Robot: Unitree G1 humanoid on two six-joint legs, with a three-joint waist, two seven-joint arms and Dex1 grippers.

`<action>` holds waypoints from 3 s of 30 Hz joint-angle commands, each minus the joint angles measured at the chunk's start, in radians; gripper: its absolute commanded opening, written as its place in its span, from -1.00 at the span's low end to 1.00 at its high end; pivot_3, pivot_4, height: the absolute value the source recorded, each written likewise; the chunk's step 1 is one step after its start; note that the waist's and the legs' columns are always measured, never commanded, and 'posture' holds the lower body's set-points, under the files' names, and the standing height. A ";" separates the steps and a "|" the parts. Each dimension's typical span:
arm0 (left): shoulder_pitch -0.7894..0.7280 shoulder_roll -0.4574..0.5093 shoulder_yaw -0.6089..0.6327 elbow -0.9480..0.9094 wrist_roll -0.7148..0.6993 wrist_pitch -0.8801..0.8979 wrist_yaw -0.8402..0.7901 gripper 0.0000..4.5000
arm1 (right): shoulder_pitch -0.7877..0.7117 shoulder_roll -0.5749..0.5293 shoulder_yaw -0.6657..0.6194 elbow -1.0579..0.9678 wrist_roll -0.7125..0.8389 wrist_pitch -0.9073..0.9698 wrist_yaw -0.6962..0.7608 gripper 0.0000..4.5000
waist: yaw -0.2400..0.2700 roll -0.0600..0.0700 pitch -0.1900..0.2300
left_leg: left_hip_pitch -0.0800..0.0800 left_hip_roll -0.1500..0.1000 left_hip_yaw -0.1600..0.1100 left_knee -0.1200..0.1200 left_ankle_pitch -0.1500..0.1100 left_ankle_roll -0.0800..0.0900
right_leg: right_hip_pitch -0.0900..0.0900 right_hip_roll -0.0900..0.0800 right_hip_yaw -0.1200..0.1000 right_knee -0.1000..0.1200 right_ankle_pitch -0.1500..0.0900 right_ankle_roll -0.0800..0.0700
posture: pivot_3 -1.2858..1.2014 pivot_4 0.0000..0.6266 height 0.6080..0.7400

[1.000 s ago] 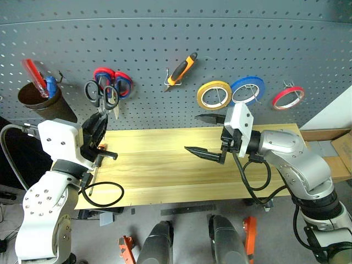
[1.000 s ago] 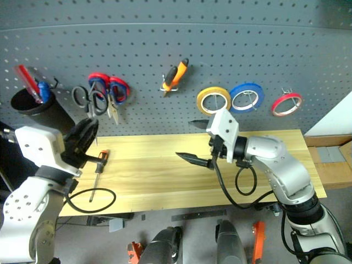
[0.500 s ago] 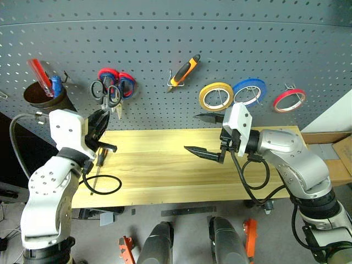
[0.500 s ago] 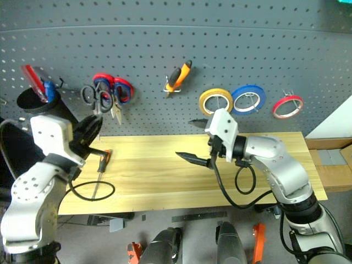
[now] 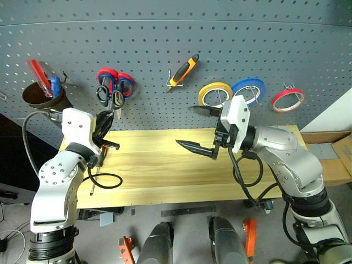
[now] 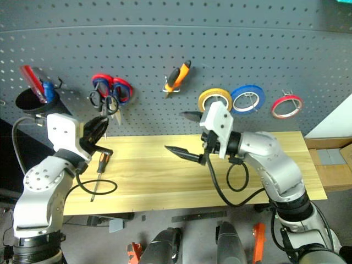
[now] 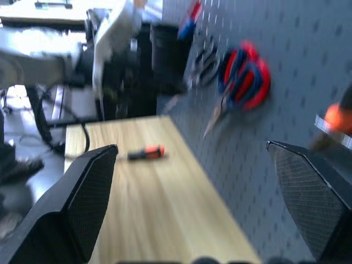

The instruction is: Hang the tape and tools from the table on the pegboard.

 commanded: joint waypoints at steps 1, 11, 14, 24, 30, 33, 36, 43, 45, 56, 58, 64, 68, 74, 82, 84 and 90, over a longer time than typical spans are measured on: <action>-0.009 -0.003 0.012 0.013 0.004 -0.016 0.006 -0.95 | -0.021 0.024 -0.035 -0.040 0.015 -0.039 -0.019 1.00 | 0.000 0.000 0.000 | 0.000 0.000 0.000 0.000 0.000 0.000 | 0.000 0.000 0.000 0.000 0.000 0.000 | 0.00 -0.24 1.00; 0.013 -0.026 0.028 0.020 0.021 0.020 0.057 0.61 | -0.034 0.054 -0.036 -0.030 -0.014 -0.086 -0.044 1.00 | -0.009 0.000 0.000 | 0.000 0.000 0.000 0.000 0.000 0.000 | 0.000 0.000 0.000 0.000 0.000 0.000 | 0.00 -0.22 1.00; 0.065 -0.016 0.035 0.022 0.032 0.087 0.077 0.74 | -0.023 0.053 -0.027 -0.037 -0.018 -0.065 -0.055 1.00 | -0.018 0.000 0.000 | 0.000 0.000 0.000 0.000 0.000 0.000 | 0.000 0.000 0.000 0.000 0.000 0.000 | 0.00 -0.21 1.00; 0.121 0.136 0.095 0.220 -0.019 0.255 -0.054 0.74 | 0.028 0.078 0.094 -0.054 -0.070 0.216 -0.213 1.00 | -0.025 0.001 0.001 | 0.001 0.002 0.000 0.000 0.000 0.000 | 0.000 0.002 0.000 0.002 0.000 -0.001 | 0.00 -0.09 1.00; 0.094 0.217 0.119 0.359 -0.015 0.291 -0.080 0.74 | 0.017 0.167 0.162 -0.056 -0.090 0.359 -0.300 1.00 | -0.026 0.003 0.006 | 0.002 0.010 0.002 -0.001 -0.001 0.001 | 0.000 0.008 0.000 0.001 0.002 -0.004 | 0.01 0.08 1.00; 0.055 0.227 0.105 0.457 -0.010 0.299 -0.083 0.74 | -0.005 0.215 0.182 -0.034 -0.094 0.402 -0.333 1.00 | -0.025 0.007 0.014 | 0.002 0.011 0.003 -0.001 -0.002 0.003 | 0.000 0.009 0.000 0.000 0.003 -0.005 | 0.02 0.14 1.00; -0.021 0.225 0.084 0.586 0.005 0.290 -0.074 0.74 | -0.036 0.260 0.197 0.002 -0.101 0.437 -0.361 1.00 | -0.025 0.007 0.023 | 0.003 0.012 0.002 -0.001 -0.002 0.003 | -0.001 0.010 -0.001 0.001 0.003 -0.006 | 0.02 0.19 1.00; -0.214 0.202 0.007 0.880 0.051 0.209 -0.074 0.74 | -0.077 0.277 0.249 0.020 -0.134 0.453 -0.362 1.00 | -0.025 0.005 0.047 | 0.003 0.013 0.003 -0.001 -0.002 0.002 | -0.001 0.010 -0.004 0.002 0.004 -0.007 | 0.00 0.30 1.00; -0.263 0.189 -0.028 0.953 0.068 0.176 -0.083 0.74 | -0.081 0.276 0.260 0.014 -0.136 0.453 -0.357 1.00 | -0.025 0.005 0.055 | 0.003 0.013 0.003 -0.002 -0.002 0.001 | -0.001 0.009 -0.004 0.001 0.004 -0.007 | 0.00 0.33 1.00; -0.430 0.126 -0.109 1.217 0.131 0.055 -0.078 0.67 | -0.084 0.278 0.270 -0.002 -0.137 0.468 -0.358 1.00 | -0.034 0.006 0.081 | 0.002 0.013 0.003 -0.002 -0.002 0.001 | -0.002 0.009 -0.006 0.002 0.004 -0.007 | -0.03 0.43 1.00; -0.438 0.125 -0.095 1.243 0.124 0.055 -0.063 0.51 | -0.089 0.275 0.264 0.001 -0.139 0.471 -0.356 1.00 | -0.036 0.008 0.083 | 0.002 0.013 0.003 -0.002 -0.002 0.001 | -0.002 0.009 -0.006 0.001 0.004 -0.007 | -0.03 0.44 1.00; -0.384 0.141 -0.068 1.214 0.108 0.081 -0.062 -0.40 | -0.103 0.269 0.251 0.005 -0.146 0.467 -0.356 1.00 | -0.058 0.010 0.084 | 0.002 0.013 0.003 -0.002 -0.002 0.002 | -0.002 0.009 -0.005 0.002 0.004 -0.007 | -0.04 0.39 1.00; -0.299 0.145 -0.036 1.118 0.093 0.111 -0.053 -0.58 | -0.112 0.272 0.243 0.020 -0.153 0.452 -0.356 1.00 | -0.068 0.010 0.084 | 0.005 0.014 0.005 -0.003 -0.002 0.002 | -0.002 0.009 -0.005 0.002 0.004 -0.007 | -0.03 0.34 1.00; -0.142 0.095 0.013 0.812 0.048 0.102 -0.036 -0.58 | -0.123 0.272 0.234 0.048 -0.173 0.413 -0.350 1.00 | -0.064 0.010 0.084 | 0.006 0.014 0.006 -0.004 -0.002 0.001 | -0.002 0.008 -0.004 0.001 0.004 -0.007 | -0.02 0.23 1.00; 0.022 0.007 0.091 0.414 0.014 -0.004 0.037 -0.58 | -0.134 0.218 0.194 -0.007 -0.135 0.335 -0.252 1.00 | -0.048 0.008 0.083 | 0.002 0.014 0.003 -0.004 -0.001 -0.004 | -0.002 0.008 -0.008 -0.003 0.004 -0.007 | -0.02 0.12 1.00; 0.050 -0.012 0.117 0.344 0.002 -0.042 0.052 -0.58 | -0.130 0.192 0.187 -0.019 -0.127 0.280 -0.204 1.00 | -0.047 0.007 0.082 | 0.001 0.014 0.003 -0.004 -0.001 -0.004 | -0.002 0.007 -0.009 -0.005 0.004 -0.007 | -0.01 0.08 1.00; 0.131 -0.027 0.142 0.154 0.006 -0.129 0.062 -0.58 | -0.122 0.142 0.127 -0.041 -0.035 0.208 -0.063 1.00 | -0.047 0.006 0.080 | -0.004 0.016 -0.002 -0.005 -0.002 -0.006 | -0.002 0.006 -0.020 -0.013 0.006 -0.010 | 0.02 -0.08 1.00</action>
